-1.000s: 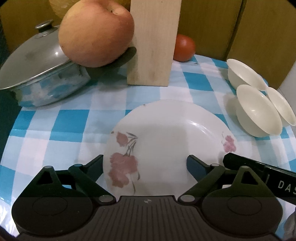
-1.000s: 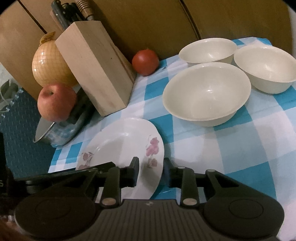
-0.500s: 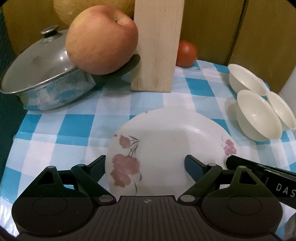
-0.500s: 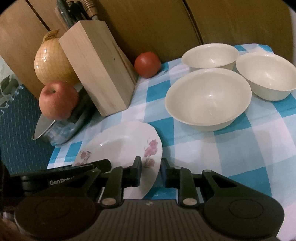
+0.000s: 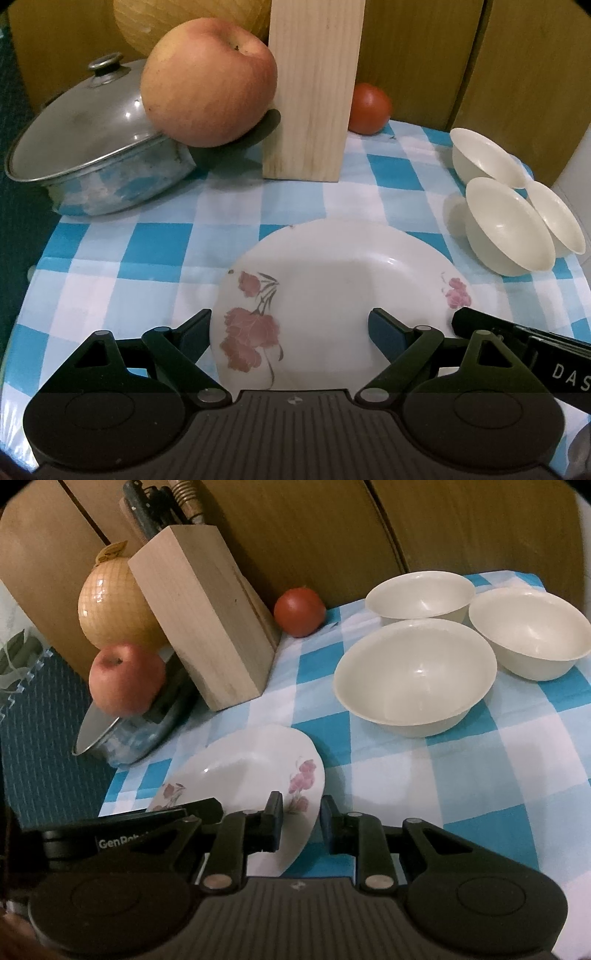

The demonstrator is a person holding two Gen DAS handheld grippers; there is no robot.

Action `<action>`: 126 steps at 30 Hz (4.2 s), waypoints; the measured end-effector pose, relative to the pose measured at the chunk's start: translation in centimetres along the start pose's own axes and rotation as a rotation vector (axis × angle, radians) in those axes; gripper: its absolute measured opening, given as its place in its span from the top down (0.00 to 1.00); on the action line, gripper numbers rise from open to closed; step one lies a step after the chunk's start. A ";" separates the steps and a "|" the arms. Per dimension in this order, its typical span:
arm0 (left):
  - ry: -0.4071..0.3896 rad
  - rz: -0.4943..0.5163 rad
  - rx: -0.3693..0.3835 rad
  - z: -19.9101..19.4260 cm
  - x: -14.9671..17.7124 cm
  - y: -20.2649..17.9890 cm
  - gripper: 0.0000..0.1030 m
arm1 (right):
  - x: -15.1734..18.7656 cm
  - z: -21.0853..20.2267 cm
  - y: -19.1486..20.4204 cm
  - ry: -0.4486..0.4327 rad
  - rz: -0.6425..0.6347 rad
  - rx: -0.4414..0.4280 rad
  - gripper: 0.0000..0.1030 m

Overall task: Organize plates and bowls
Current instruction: 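Carry the held floral plate toward the plate stack with the right tool, then lower the floral plate onto the other plates and open the right tool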

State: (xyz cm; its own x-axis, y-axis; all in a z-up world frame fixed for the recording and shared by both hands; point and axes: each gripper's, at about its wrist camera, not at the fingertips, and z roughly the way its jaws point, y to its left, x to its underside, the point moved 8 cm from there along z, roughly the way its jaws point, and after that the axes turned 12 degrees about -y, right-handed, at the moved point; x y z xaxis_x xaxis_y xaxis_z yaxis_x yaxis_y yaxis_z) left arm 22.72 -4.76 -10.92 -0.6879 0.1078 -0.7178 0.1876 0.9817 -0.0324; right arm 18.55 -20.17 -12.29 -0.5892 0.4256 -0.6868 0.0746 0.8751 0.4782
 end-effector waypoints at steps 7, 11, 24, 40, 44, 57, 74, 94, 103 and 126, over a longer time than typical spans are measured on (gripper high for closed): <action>-0.011 0.004 0.000 -0.6 0.1 0.0 0.11 | 0.2 -0.5 0.2 -0.005 -0.011 -0.005 0.78; -0.010 0.004 -0.003 -0.8 0.3 0.0 0.11 | 0.3 -1.0 0.4 -0.008 -0.013 -0.008 0.78; -0.032 -0.001 -0.011 -2.7 0.6 -0.1 0.11 | 0.6 -2.6 1.0 -0.023 -0.025 -0.021 0.78; -0.062 0.008 -0.019 -5.5 1.3 -0.7 0.10 | 1.5 -5.7 1.6 -0.032 -0.040 -0.033 0.78; -0.068 0.013 -0.024 -6.2 1.7 -0.9 0.10 | 1.8 -6.3 1.6 -0.031 -0.041 -0.031 0.78; -0.082 0.016 -0.027 -8.0 3.1 -1.2 0.10 | 3.1 -8.4 1.8 -0.025 -0.057 -0.032 0.78; -0.082 0.002 -0.032 -10.0 5.6 -1.4 0.08 | 5.4 -11.4 1.9 -0.021 -0.064 -0.026 0.78; -0.052 0.001 -0.030 -11.1 8.5 -1.9 0.08 | 8.3 -13.7 1.3 0.013 -0.074 -0.013 0.77; -0.045 0.003 -0.036 -11.4 9.2 -2.2 0.07 | 9.2 -13.9 1.1 0.029 -0.082 -0.005 0.77; -0.040 0.016 -0.064 -11.4 9.8 -2.3 0.05 | 10.2 -14.6 1.8 0.027 -0.162 0.010 0.75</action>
State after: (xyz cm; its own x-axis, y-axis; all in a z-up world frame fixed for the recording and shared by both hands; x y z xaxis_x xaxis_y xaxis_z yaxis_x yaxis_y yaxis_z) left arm 7.51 -4.18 -9.93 -0.6562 0.1183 -0.7453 0.1519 0.9881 0.0231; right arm 0.92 -17.61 -10.42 -0.6153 0.2721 -0.7398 -0.0156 0.9341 0.3566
